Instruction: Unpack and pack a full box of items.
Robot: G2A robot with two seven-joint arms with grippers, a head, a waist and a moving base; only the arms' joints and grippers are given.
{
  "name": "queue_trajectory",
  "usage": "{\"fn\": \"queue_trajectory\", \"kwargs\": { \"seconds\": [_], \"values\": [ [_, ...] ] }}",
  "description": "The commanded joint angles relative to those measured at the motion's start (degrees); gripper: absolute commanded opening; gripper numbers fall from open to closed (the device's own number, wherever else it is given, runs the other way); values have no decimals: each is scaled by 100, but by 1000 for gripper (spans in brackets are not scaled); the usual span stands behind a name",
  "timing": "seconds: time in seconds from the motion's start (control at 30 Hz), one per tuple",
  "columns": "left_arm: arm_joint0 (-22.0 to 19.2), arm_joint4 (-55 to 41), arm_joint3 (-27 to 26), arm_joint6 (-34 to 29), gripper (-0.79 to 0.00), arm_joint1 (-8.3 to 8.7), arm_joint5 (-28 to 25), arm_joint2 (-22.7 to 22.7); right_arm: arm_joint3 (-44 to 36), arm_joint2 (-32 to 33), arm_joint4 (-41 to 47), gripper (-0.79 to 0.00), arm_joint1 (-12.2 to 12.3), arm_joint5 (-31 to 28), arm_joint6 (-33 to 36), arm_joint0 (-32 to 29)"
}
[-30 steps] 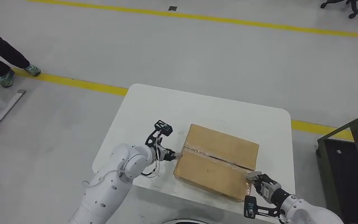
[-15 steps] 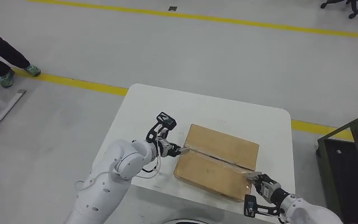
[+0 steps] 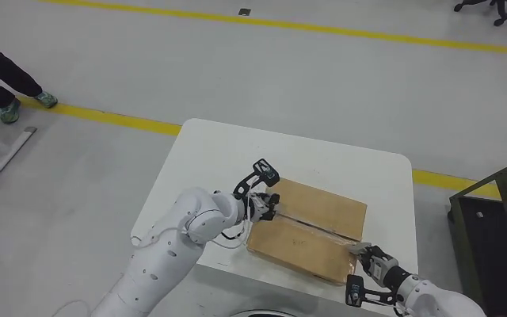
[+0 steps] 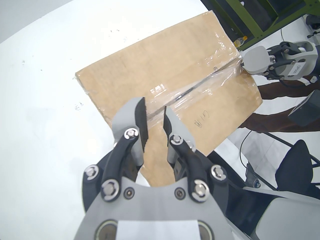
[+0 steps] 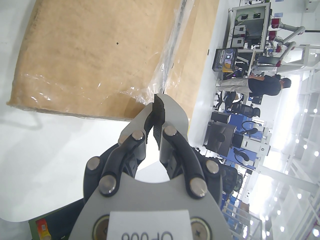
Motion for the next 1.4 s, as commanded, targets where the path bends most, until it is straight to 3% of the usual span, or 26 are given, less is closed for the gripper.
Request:
{"fn": "queue_trajectory", "kwargs": {
  "seconds": [0.0, 0.2, 0.53, 1.1, 1.13, 1.17, 1.2, 1.23, 1.27, 1.37],
  "values": [
    [-84, 54, 180, 67, -785, -26, -6, 95, -10, 14, -16, -785, 0, 3, -8, -24],
    [-288, 75, 659, 193, -785, -111, -68, 355, -35, 45, -62, -785, 0, 28, -34, -70],
    [-442, 41, 959, 104, -785, -191, -204, 619, -50, -7, -155, -785, -8, 15, 41, -12],
    [-429, 11, 1019, 44, -785, -223, -173, 670, 60, -33, -119, -785, -17, 7, -73, -38],
    [-425, 22, 1021, 42, -785, -223, -170, 673, 66, -33, -90, -751, -20, 26, -61, -43],
    [-423, 29, 1020, 43, -785, -223, -168, 673, 71, -32, -59, -462, -24, 39, -45, -51],
    [-418, 23, 1018, 50, -785, -224, -170, 670, 61, -21, -48, -366, -26, 56, -25, -57],
    [-416, 29, 1012, 54, -785, -223, -175, 667, 60, -3, 28, -58, -32, 64, -13, -74],
    [-411, 34, 1006, 55, -785, -222, -178, 664, 56, 25, 115, 0, -38, 72, 3, -88],
    [-396, 41, 990, 70, -785, -219, -181, 647, 12, 198, 697, 0, -66, -23, 82, -162]
  ]
}}
